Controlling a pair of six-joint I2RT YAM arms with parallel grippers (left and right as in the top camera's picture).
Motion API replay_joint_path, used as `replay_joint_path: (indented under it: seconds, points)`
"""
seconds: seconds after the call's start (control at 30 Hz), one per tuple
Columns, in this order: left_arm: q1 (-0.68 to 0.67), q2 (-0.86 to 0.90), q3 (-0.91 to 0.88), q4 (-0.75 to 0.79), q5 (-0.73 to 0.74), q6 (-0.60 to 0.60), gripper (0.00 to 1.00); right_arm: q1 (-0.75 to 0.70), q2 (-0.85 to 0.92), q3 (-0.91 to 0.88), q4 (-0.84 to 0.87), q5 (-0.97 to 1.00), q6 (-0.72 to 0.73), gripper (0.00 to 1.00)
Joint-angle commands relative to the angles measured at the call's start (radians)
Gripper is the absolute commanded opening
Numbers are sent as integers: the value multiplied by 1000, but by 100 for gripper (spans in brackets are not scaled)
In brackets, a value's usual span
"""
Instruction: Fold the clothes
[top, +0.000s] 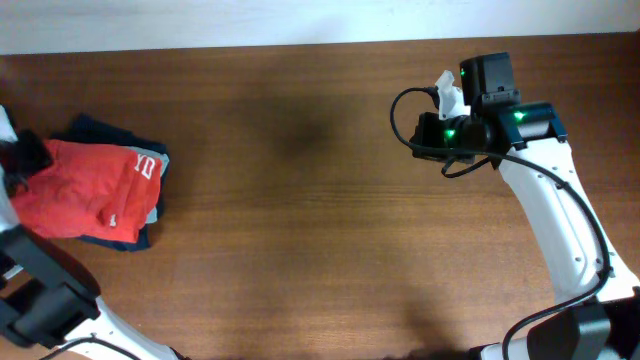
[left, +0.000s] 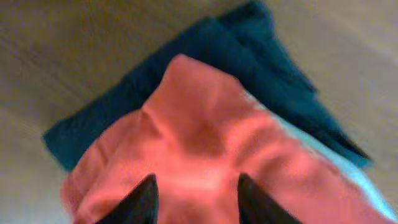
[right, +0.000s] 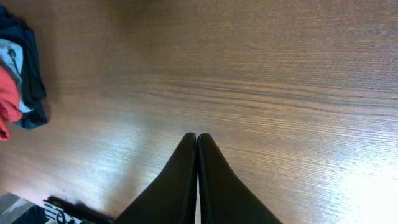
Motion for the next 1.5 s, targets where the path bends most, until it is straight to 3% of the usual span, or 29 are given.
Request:
replay_joint_path:
  seconds: [0.0, 0.17, 0.4, 0.5, 0.63, 0.67, 0.7, 0.77, 0.83, 0.97, 1.03, 1.47]
  points:
    - [-4, -135, 157, -106, 58, 1, 45, 3, 1, 10, -2, -14, 8, 6]
    - [-10, -288, 288, -270, 124, 51, 54, 2, -13, 68, -13, -13, 5, 5]
    - [-64, -508, 301, -513, 174, 198, 64, 2, -91, 223, -44, -10, -43, 11]
    - [-126, -579, 301, -599, 278, 299, 64, 2, -154, 274, -56, 3, -92, 13]
    - [-232, -664, 301, -657, 289, 323, 64, 2, -277, 305, -90, 113, -139, 14]
    - [-258, -682, 301, -670, 288, 319, 71, 2, -305, 305, -98, 136, -150, 15]
    - [-286, -701, 301, -685, 288, 303, 99, 2, -344, 305, -112, 169, -161, 18]
    - [-318, -725, 301, -705, 287, 273, 99, 2, -399, 305, -138, 216, -161, 27]
    - [-335, -743, 301, -717, 285, 270, 99, 2, -443, 305, -167, 248, -161, 47]
    - [-338, -757, 301, -719, 273, 270, 99, 2, -497, 305, -228, 278, -161, 76]
    - [-338, -756, 301, -721, 273, 270, 99, 2, -509, 305, -249, 278, -161, 98]
    - [-338, -753, 301, -727, 273, 270, 99, 2, -506, 304, -339, 245, -157, 99]
